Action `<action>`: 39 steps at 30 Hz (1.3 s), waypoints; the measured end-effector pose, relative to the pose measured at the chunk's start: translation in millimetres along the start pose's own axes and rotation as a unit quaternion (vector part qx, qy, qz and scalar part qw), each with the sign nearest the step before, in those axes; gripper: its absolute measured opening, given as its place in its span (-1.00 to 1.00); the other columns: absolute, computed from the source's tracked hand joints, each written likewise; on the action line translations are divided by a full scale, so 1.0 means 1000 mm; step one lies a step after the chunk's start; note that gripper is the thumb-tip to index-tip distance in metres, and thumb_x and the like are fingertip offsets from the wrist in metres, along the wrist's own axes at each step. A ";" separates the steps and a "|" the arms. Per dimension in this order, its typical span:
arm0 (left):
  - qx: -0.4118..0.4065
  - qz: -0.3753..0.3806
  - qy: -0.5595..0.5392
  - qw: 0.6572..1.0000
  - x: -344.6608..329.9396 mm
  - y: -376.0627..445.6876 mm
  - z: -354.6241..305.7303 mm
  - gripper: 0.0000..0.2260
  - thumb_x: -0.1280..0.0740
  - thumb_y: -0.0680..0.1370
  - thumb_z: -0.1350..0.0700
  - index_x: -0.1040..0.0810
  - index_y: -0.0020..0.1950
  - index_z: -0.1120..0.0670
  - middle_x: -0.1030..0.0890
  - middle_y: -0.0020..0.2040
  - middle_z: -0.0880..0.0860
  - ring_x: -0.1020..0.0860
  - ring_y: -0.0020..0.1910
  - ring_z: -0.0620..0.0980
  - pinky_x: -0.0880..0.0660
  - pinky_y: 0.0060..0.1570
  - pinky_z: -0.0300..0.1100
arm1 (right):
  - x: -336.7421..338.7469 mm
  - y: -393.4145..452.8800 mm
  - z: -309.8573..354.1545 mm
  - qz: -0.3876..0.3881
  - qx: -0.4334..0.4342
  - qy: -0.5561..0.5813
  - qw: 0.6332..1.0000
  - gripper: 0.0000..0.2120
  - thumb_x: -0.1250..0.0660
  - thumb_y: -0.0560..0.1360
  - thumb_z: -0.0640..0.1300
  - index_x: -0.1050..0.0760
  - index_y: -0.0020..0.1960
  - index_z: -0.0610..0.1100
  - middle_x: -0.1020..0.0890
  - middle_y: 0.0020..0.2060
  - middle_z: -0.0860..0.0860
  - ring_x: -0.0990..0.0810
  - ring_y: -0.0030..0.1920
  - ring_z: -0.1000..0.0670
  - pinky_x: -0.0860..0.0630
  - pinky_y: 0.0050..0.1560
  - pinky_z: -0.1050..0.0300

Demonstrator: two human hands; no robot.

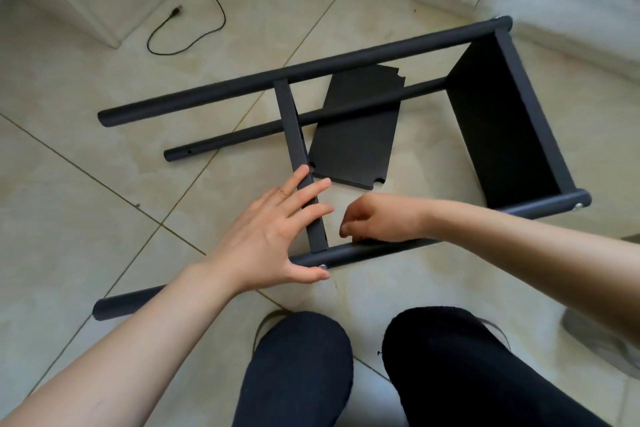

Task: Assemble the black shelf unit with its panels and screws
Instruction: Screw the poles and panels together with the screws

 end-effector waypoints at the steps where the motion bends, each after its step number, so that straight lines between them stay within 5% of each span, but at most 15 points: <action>1: 0.017 0.016 0.006 1.000 0.001 -0.001 -0.001 -0.19 -0.24 0.40 -0.46 -0.25 0.57 -0.13 0.08 0.64 -0.19 0.28 0.60 -0.14 -0.11 0.52 -0.03 | 0.001 -0.007 0.000 -0.016 0.002 -0.011 1.000 -0.72 -0.23 0.64 -0.01 -0.61 0.19 -0.13 -0.66 0.03 -0.01 -0.57 -0.01 0.02 -0.43 0.03 0.17; 5: 0.089 0.043 0.004 0.995 0.001 -0.010 -0.014 -0.20 -0.32 0.47 -0.36 -0.05 0.62 -0.22 0.24 0.60 -0.27 0.32 0.57 -0.18 -0.11 0.52 -0.07 | -0.003 -0.029 -0.002 -0.049 0.014 -0.034 0.998 -0.70 -0.20 0.64 0.03 -0.51 0.28 -0.07 -0.64 0.09 -0.01 -0.52 -0.05 0.05 -0.39 -0.10 0.23; 8: 0.123 0.030 -0.050 0.991 0.001 -0.021 -0.022 -0.26 -0.40 0.53 -0.17 -0.08 0.61 -0.23 0.23 0.59 -0.34 -0.08 0.59 -0.15 -0.35 0.39 -0.17 | -0.012 -0.040 -0.003 -0.056 0.021 -0.079 0.995 -0.71 -0.18 0.65 0.03 -0.46 0.31 -0.04 -0.63 0.12 0.00 -0.53 -0.01 0.03 -0.42 -0.01 0.16; 12: 0.190 -0.020 -0.091 0.977 0.010 -0.049 -0.021 -0.41 -0.37 0.58 -0.03 -0.22 0.56 -0.20 -0.21 0.56 -0.26 -0.33 0.47 -0.14 -0.39 0.33 -0.18 | -0.019 -0.048 -0.005 -0.103 0.024 -0.108 0.989 -0.74 -0.16 0.65 0.05 -0.52 0.21 -0.03 -0.63 0.05 0.00 -0.56 -0.01 0.00 -0.54 0.04 0.03; 14: 0.235 -0.058 -0.117 0.963 0.016 -0.066 -0.021 -0.55 -0.36 0.59 0.01 -0.38 0.46 -0.16 -0.50 0.33 -0.22 -0.48 0.31 -0.15 -0.46 0.27 -0.17 | -0.021 -0.050 -0.006 -0.124 0.023 -0.102 0.987 -0.74 -0.17 0.64 0.07 -0.52 0.21 -0.01 -0.64 0.04 0.02 -0.57 -0.01 0.01 -0.55 0.05 0.02; 20: 0.360 -0.171 -0.295 0.868 0.020 -0.104 -0.034 -0.85 -0.44 0.52 0.20 -0.63 -0.03 -0.07 -0.69 -0.21 -0.10 -0.62 -0.16 -0.22 -0.54 -0.05 -0.26 | -0.023 -0.049 -0.006 -0.140 0.012 -0.103 0.985 -0.74 -0.17 0.64 0.07 -0.53 0.22 0.01 -0.64 0.07 0.03 -0.57 0.03 0.00 -0.53 0.07 0.05; 24: 0.467 -0.090 -0.498 0.726 -0.005 -0.110 -0.042 -0.92 -0.36 0.60 0.18 -0.63 0.06 0.12 -0.74 -0.19 0.02 -0.71 -0.16 -0.03 -0.61 -0.08 -0.18 | -0.024 -0.046 -0.008 -0.136 -0.001 -0.096 0.986 -0.74 -0.15 0.65 0.06 -0.52 0.23 0.03 -0.63 0.08 0.04 -0.56 0.08 -0.02 -0.44 0.16 0.04; 28: 0.507 -0.107 -0.727 0.450 -0.028 -0.102 -0.047 -0.74 -0.35 0.62 0.10 -0.53 0.21 0.25 -0.70 0.05 0.23 -0.67 0.06 0.19 -0.55 0.10 0.00 | -0.025 -0.043 -0.011 -0.159 -0.031 -0.092 0.982 -0.77 -0.12 0.65 0.09 -0.50 0.20 0.11 -0.58 -0.03 0.13 -0.48 0.01 0.03 -0.15 0.37 -0.22; 31: 0.476 -0.182 -0.800 0.318 -0.033 -0.085 -0.048 -0.67 -0.33 0.63 0.10 -0.45 0.33 0.23 -0.61 0.20 0.30 -0.60 0.12 0.22 -0.46 0.19 0.04 | -0.026 -0.042 -0.013 -0.166 -0.038 -0.082 0.982 -0.77 -0.13 0.65 0.08 -0.51 0.20 0.11 -0.55 -0.07 0.16 -0.43 -0.03 0.06 -0.07 0.41 -0.32; 35: 0.466 -0.233 -0.821 0.234 -0.035 -0.066 -0.053 -0.65 -0.34 0.63 0.14 -0.41 0.39 0.21 -0.51 0.33 0.34 -0.51 0.32 0.27 -0.42 0.30 0.07 | -0.027 -0.045 -0.010 -0.162 -0.030 -0.075 0.983 -0.78 -0.16 0.64 0.07 -0.50 0.22 0.12 -0.55 -0.03 0.16 -0.48 0.05 0.02 -0.11 0.39 -0.27; 39: 0.466 -0.271 -0.813 0.219 -0.035 -0.061 -0.051 -0.62 -0.32 0.63 0.24 -0.38 0.42 0.29 -0.44 0.38 0.37 -0.43 0.41 0.28 -0.40 0.36 0.12 | -0.028 -0.051 -0.003 -0.148 -0.008 -0.089 0.985 -0.73 -0.18 0.63 -0.05 -0.47 0.29 0.12 -0.56 0.05 0.13 -0.49 0.16 -0.02 -0.17 0.34 -0.22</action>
Point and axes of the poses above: each hand's wrist, its own y-axis towards the middle knuckle, its own x-axis out of the back of the hand, z = x × y, the point moved 4 cm from there along y, towards the middle knuckle
